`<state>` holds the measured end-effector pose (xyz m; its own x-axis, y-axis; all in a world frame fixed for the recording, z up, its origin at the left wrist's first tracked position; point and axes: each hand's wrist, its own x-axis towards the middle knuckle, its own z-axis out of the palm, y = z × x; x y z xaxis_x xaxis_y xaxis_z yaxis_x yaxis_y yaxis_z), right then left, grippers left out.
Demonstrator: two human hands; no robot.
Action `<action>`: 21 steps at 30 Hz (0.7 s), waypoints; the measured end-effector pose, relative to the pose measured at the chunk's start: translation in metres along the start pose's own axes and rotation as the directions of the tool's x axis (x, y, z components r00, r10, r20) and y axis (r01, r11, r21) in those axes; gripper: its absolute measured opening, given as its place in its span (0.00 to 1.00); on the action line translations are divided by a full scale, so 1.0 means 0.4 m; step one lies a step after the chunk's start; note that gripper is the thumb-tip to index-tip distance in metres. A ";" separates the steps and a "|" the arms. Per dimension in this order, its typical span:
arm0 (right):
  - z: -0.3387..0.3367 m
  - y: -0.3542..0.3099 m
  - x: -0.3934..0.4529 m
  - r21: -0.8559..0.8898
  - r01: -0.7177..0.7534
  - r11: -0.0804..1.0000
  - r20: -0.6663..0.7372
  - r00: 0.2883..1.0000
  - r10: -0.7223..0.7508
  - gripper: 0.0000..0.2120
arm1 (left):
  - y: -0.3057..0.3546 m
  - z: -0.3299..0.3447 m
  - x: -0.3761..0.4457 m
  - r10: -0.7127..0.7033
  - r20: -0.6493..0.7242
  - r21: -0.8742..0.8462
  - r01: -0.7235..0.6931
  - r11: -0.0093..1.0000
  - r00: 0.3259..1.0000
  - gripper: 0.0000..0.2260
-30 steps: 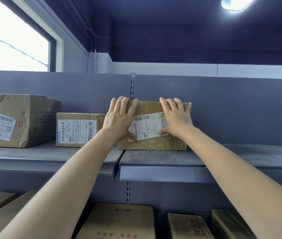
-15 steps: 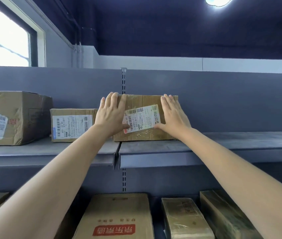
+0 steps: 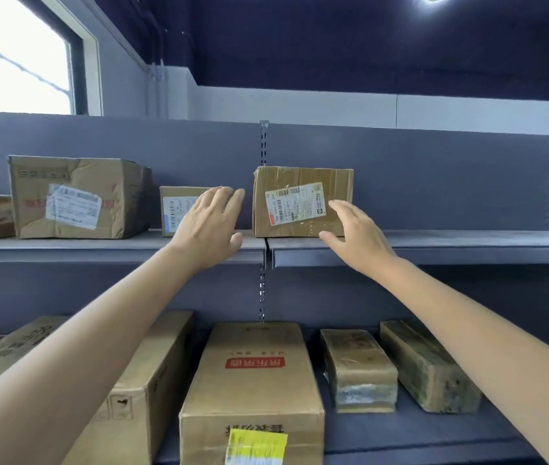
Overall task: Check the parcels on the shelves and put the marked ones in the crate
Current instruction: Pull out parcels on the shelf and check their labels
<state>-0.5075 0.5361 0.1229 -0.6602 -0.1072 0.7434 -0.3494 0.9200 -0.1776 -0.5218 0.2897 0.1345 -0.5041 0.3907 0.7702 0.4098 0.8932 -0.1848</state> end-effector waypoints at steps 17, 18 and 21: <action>0.091 -0.301 -0.545 0.219 -0.189 0.957 0.309 0.944 0.116 0.26 | -0.028 -0.156 -0.695 -0.332 0.339 -0.029 0.363 0.931 0.880 0.30; 0.103 -0.337 -0.562 0.230 -0.197 0.953 0.324 0.939 0.115 0.26 | -0.044 -0.168 -0.723 -0.350 0.345 -0.036 0.385 0.922 0.871 0.29; 0.146 -0.449 -0.592 0.267 -0.202 0.942 0.339 0.935 0.104 0.25 | -0.116 -0.203 -0.801 -0.382 0.348 -0.073 0.431 0.900 0.856 0.29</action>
<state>-0.3274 0.3742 -0.0588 -0.8792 -0.1325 0.4576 -0.3734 0.7882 -0.4892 -0.3176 0.1052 -0.0540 -0.8528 0.0711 0.5174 0.2070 0.9556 0.2098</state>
